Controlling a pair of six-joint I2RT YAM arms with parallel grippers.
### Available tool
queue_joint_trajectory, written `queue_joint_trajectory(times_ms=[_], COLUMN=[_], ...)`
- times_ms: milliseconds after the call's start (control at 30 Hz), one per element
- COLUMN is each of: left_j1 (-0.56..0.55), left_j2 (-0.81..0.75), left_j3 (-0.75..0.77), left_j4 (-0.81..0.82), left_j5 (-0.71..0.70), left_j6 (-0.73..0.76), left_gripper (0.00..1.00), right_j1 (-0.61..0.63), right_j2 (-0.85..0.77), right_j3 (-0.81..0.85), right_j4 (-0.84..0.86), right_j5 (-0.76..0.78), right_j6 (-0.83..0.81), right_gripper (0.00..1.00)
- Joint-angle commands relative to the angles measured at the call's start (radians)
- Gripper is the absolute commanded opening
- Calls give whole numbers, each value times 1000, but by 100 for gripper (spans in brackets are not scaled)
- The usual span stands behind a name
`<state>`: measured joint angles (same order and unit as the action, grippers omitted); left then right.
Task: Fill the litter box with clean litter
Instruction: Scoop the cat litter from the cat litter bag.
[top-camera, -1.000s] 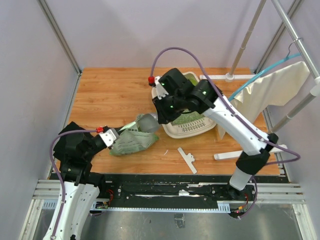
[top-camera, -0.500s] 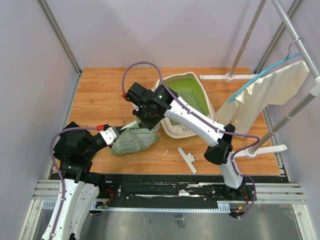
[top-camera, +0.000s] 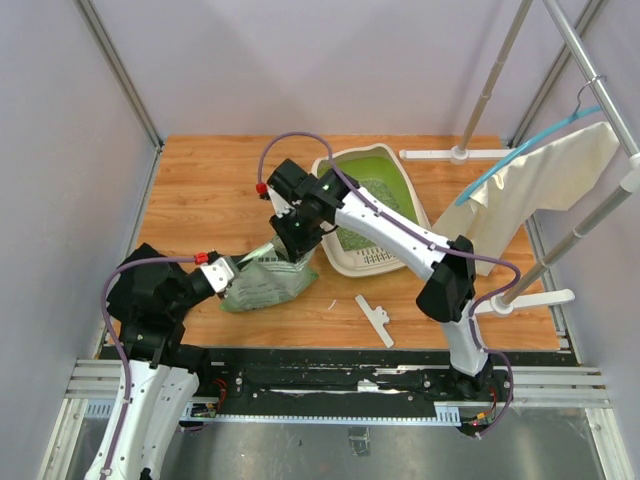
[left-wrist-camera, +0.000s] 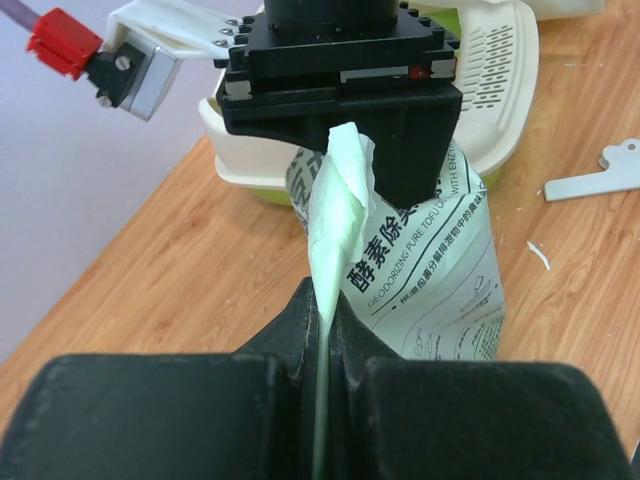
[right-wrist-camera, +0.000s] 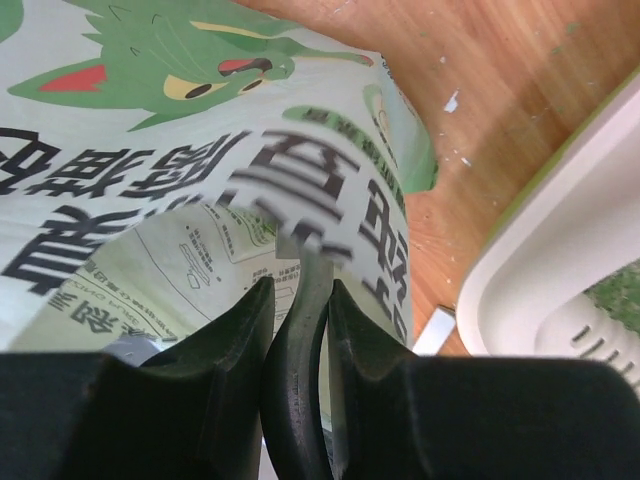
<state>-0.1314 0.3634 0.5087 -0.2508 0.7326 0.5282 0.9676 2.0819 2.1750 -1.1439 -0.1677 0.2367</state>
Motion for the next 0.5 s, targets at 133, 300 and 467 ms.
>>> queue_joint_trajectory(times_ms=[133, 300, 467], left_j1=[-1, -1, -1], left_j2=[-27, -31, -40], left_j3=[17, 20, 26], left_j4=[168, 168, 160], left_j5=[22, 13, 5], left_j6=[18, 18, 23], left_gripper=[0, 1, 1], right_j1=[-85, -151, -218], right_j2=[-93, -195, -291], right_j3=[-200, -338, -475], right_j4=[266, 443, 589], right_j5=[-488, -642, -703], right_j6=[117, 229, 341], right_gripper=[1, 1, 1])
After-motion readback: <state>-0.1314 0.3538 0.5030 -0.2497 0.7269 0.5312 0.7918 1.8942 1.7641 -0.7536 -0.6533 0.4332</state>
